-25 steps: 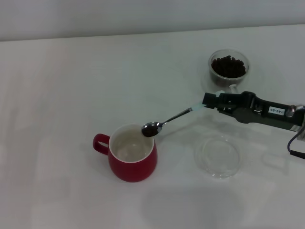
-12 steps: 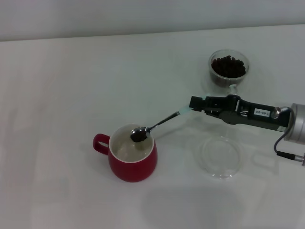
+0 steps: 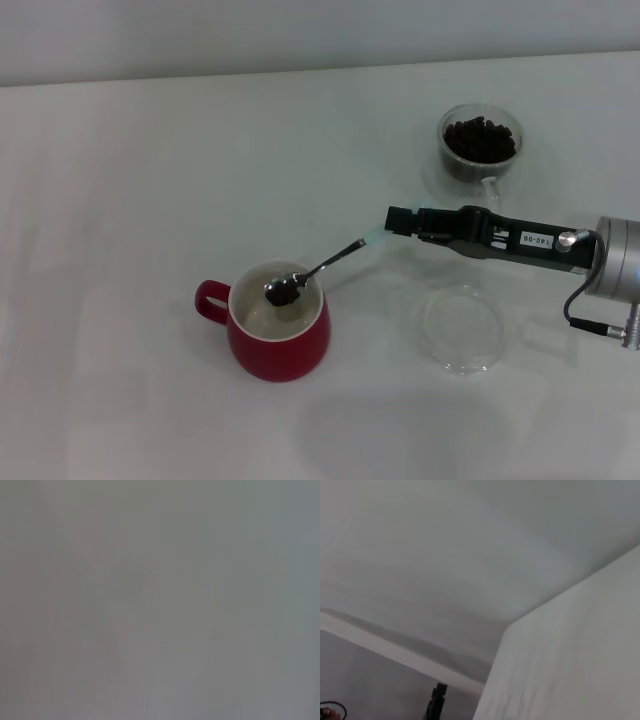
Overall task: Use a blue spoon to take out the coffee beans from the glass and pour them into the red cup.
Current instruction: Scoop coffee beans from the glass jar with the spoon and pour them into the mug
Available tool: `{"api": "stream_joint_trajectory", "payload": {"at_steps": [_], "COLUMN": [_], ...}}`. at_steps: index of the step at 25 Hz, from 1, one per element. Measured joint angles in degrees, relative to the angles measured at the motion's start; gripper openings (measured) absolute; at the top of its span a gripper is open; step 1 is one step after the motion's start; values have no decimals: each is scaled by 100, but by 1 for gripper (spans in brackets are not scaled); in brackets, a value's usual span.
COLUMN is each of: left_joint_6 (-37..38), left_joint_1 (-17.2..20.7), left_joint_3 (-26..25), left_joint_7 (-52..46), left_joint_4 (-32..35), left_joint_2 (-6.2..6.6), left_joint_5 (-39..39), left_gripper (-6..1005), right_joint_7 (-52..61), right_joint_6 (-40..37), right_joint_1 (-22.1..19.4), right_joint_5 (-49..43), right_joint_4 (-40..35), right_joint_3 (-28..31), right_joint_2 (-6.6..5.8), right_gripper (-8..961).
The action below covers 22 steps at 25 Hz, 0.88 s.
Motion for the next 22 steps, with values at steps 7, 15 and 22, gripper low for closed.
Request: {"api": "stream_joint_trajectory", "payload": {"at_steps": [7,15,22], "left_joint_6": [-1,-1,-1], "left_joint_1": [-4,-13,-22], "left_joint_3": [0,0,0], "left_joint_7": [16,25,28], "left_joint_4": [18,34,45], "left_joint_2": [-7,-8,-8], "left_joint_5": [0,4,10], "left_gripper": [727,727,726], "right_joint_7": [-330,-725,-948], "right_joint_6": [-131,-262,-172], "right_joint_1": [45,39,30], "right_joint_5": [-3,-11,-13], "right_joint_4": [-14,35,64], "right_joint_3": [18,163,176], "right_joint_2": [11,119,176], "right_gripper": [166,167,168]}}
